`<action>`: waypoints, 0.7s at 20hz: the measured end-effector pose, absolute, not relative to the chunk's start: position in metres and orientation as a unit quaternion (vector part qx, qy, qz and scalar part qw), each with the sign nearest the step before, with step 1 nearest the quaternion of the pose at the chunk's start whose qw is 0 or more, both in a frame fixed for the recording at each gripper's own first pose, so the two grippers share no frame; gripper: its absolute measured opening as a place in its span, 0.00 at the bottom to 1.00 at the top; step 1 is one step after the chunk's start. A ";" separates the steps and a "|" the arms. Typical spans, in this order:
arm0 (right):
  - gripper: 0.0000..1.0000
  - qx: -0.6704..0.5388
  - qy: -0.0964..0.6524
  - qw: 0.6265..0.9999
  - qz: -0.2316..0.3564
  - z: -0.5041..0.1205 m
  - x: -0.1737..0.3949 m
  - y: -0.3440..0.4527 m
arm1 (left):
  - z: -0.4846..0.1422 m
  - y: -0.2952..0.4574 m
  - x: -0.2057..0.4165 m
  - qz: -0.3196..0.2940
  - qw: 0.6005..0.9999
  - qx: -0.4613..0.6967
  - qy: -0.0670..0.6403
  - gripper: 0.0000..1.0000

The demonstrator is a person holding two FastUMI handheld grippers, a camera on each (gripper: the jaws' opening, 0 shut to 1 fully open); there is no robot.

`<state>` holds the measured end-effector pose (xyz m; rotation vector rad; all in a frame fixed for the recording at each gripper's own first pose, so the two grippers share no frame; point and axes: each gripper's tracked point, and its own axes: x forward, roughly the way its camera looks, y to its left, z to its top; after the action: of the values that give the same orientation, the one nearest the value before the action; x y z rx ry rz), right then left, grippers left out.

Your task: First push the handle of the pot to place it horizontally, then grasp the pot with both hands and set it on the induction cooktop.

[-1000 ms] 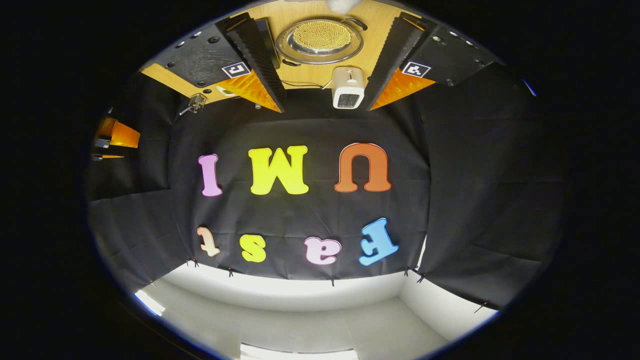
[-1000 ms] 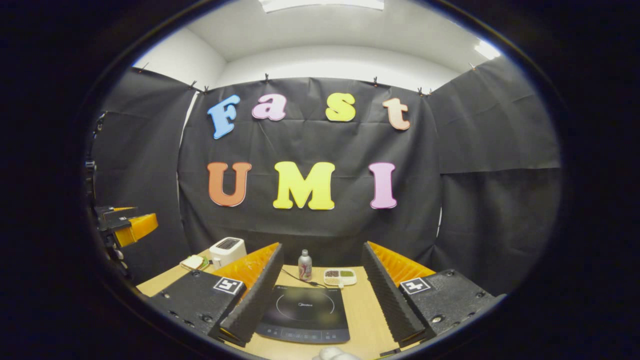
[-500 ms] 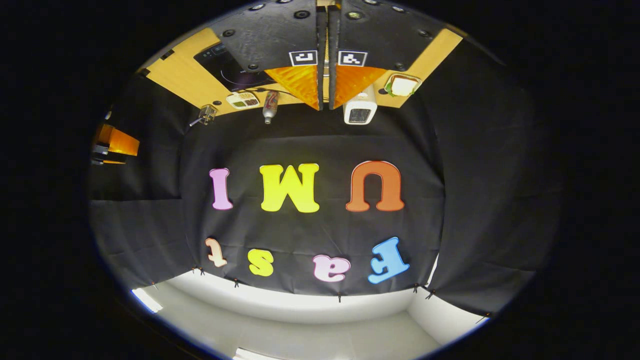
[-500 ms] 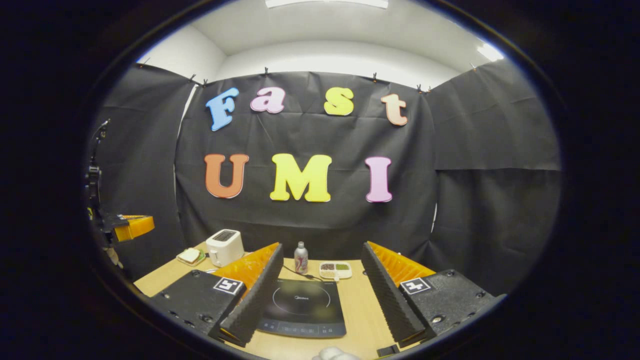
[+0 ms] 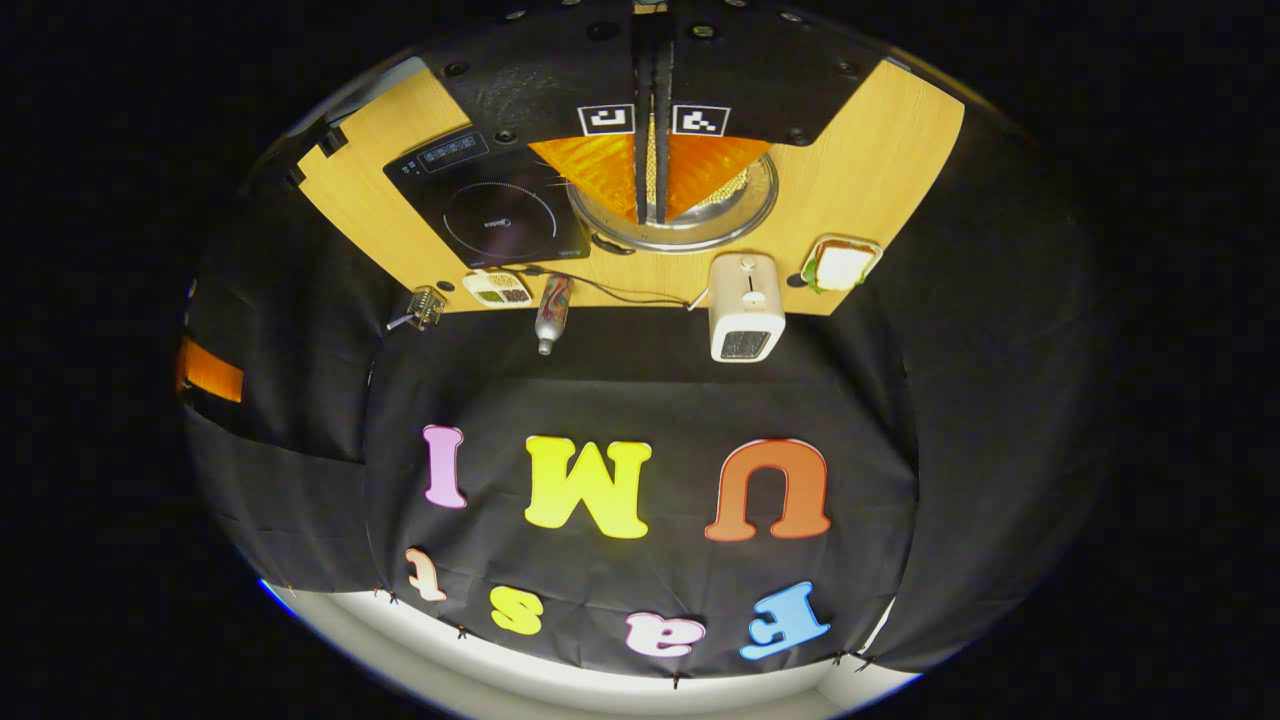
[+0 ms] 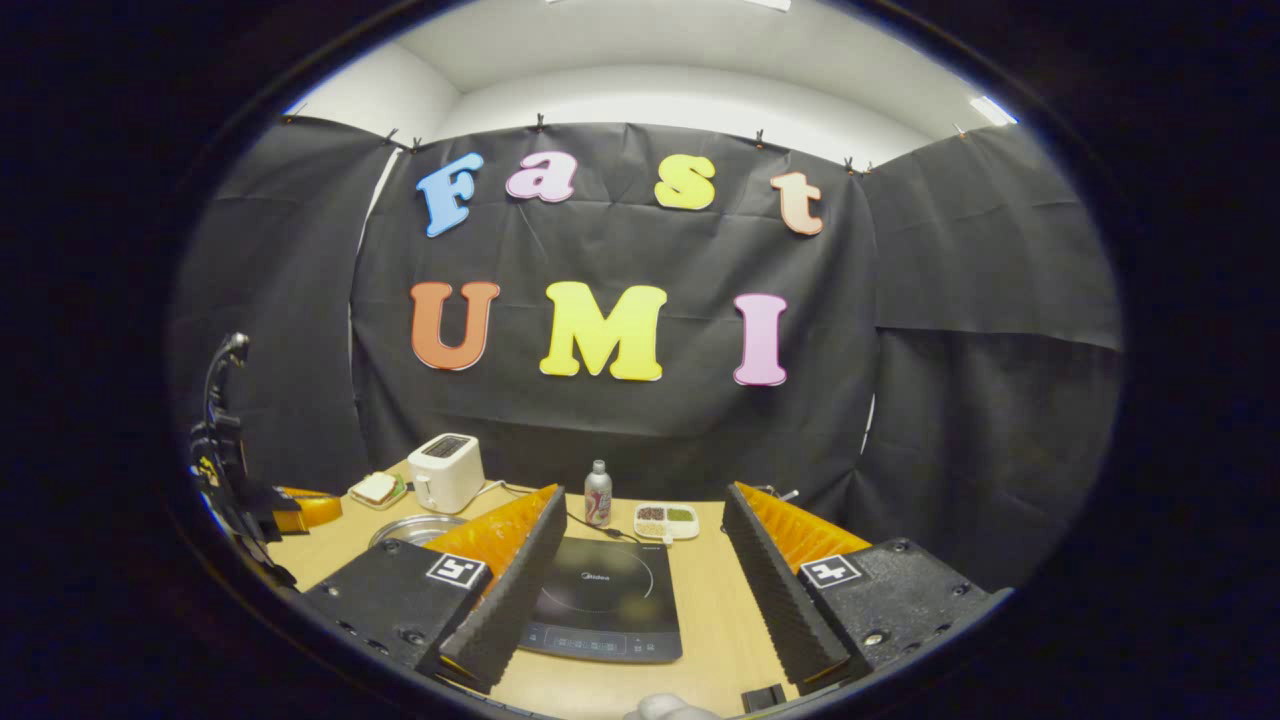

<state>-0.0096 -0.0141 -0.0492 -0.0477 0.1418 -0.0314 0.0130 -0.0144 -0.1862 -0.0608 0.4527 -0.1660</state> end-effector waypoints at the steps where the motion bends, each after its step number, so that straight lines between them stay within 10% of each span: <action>1: 0.97 -0.025 0.078 0.997 -0.016 -0.054 -0.009 -0.014 | -0.199 -0.012 0.012 -0.079 0.969 -0.025 0.234 0.00; 14: 0.98 -0.017 0.126 0.991 -0.033 -0.085 -0.017 -0.010 | -0.353 -0.003 -0.022 -0.068 0.912 -0.009 0.405 0.00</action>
<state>-0.0169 -0.0097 -0.0854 -0.0338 0.2521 -0.0659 -0.0216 -0.0027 -0.3527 -0.0194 0.8342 -0.1410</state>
